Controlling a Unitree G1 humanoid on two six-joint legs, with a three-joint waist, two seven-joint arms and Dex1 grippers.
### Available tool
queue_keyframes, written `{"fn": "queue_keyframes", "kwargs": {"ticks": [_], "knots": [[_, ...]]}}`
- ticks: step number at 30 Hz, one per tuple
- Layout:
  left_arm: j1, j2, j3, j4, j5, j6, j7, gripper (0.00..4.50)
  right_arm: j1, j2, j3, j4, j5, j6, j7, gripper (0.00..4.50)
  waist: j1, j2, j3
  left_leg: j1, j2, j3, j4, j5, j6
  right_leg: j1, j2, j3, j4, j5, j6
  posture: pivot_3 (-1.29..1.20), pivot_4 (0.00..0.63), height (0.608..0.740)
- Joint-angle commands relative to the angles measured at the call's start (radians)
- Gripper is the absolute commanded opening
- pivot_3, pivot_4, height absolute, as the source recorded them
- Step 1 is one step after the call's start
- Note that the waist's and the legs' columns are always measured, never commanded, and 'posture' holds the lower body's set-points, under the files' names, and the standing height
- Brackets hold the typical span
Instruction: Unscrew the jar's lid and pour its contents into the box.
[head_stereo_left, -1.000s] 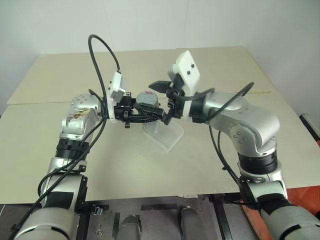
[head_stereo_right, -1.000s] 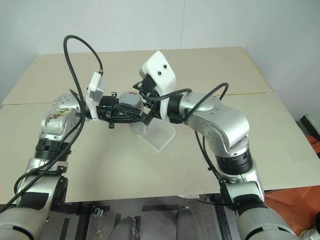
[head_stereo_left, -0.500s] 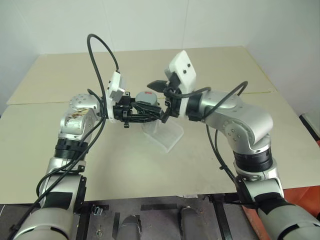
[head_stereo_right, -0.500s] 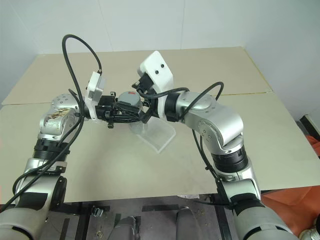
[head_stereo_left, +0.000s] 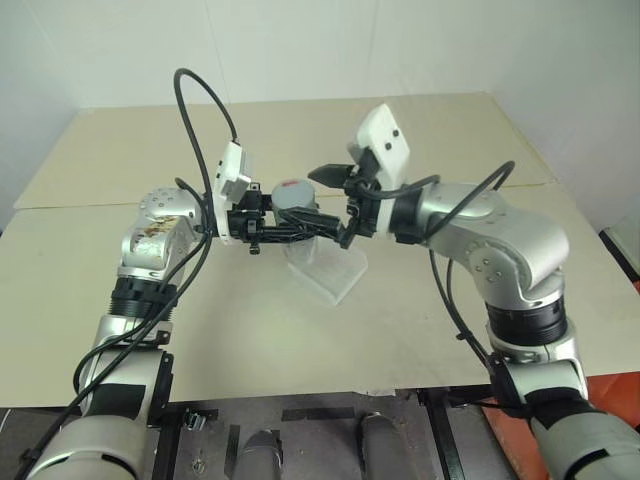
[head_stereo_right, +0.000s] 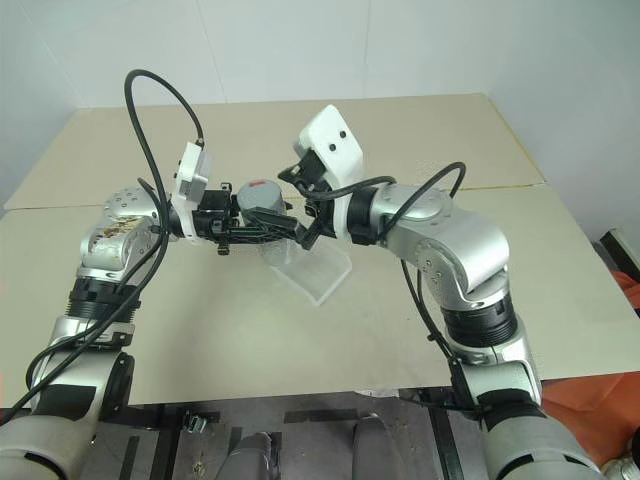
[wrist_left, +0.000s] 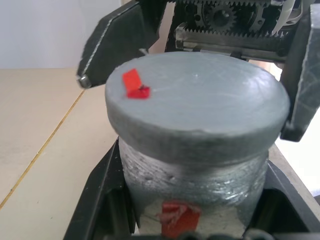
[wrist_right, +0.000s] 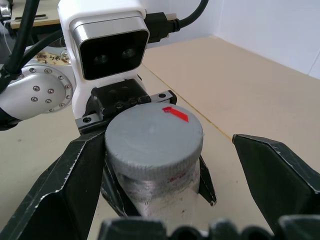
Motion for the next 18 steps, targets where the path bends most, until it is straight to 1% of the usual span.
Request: {"fn": "queue_keyframes", "kwargs": {"ticks": [1,5,11,18], "knots": [[-0.010,0.013,0.010,-0.024,-0.013,-0.019,-0.026,2.02,0.011,-0.058,-0.115,0.006,-0.019,0.006,-0.026,4.49,0.000,0.000,0.000,0.000,0.000,0.000,0.000,0.000,0.000,0.000,0.000,0.000,0.000,0.000,0.000,0.00,0.150,0.740],[-0.013,0.013,0.008,-0.018,-0.013,-0.021,-0.029,2.02,0.032,-0.092,-0.123,-0.012,0.002,0.006,-0.015,4.49,0.001,0.000,0.000,0.000,0.000,0.000,0.000,0.000,0.000,0.000,0.000,0.000,0.000,0.000,0.000,0.00,0.150,0.740],[-0.014,0.012,0.008,-0.017,-0.011,-0.022,-0.037,2.02,0.061,-0.110,-0.136,-0.042,0.020,0.015,-0.006,4.49,-0.001,0.000,0.000,0.000,0.000,0.000,0.000,0.000,0.000,0.000,0.000,0.000,-0.001,0.000,0.000,0.00,0.150,0.740],[-0.015,0.009,0.005,-0.009,-0.005,-0.028,-0.043,2.02,0.108,-0.147,-0.145,-0.121,0.070,0.036,0.045,4.49,0.002,0.000,0.000,-0.001,0.000,0.000,0.000,0.000,0.000,0.000,0.000,0.000,-0.001,0.000,0.000,0.00,0.150,0.740]]}}
